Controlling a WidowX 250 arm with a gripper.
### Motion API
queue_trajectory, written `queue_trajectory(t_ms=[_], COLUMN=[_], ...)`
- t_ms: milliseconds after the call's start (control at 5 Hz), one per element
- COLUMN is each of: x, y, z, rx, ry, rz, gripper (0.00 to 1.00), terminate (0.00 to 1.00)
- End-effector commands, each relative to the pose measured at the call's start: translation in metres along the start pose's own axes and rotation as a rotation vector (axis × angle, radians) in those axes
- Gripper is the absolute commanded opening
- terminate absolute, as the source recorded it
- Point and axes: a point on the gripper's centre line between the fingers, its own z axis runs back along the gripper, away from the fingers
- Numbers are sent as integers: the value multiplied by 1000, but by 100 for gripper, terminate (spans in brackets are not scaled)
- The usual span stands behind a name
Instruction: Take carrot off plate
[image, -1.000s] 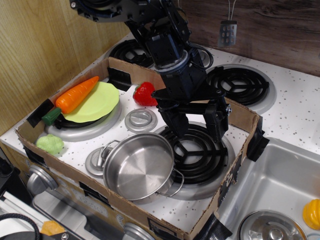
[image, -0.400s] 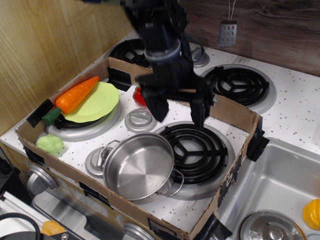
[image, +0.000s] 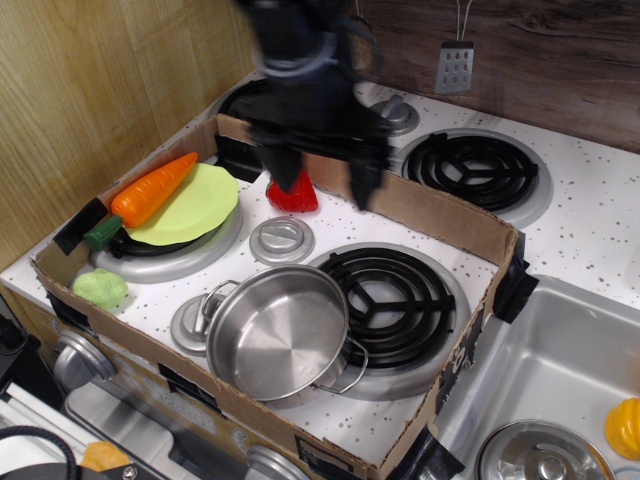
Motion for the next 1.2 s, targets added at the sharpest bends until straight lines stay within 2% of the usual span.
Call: queue_trajectory(t_ms=[0,200,600,800,1000], x=[2,-1,-7,-12,-20], y=[66,89,128,145,149], z=[12,12,-7,-15,-23], rx=[61,107,137,115,109], ry=[4,-1,-80,-90,-104], rz=[-118,-120,-169,-172,-177], gripper=[100,100,100,100,100], terminate=[0,0,0,0,0])
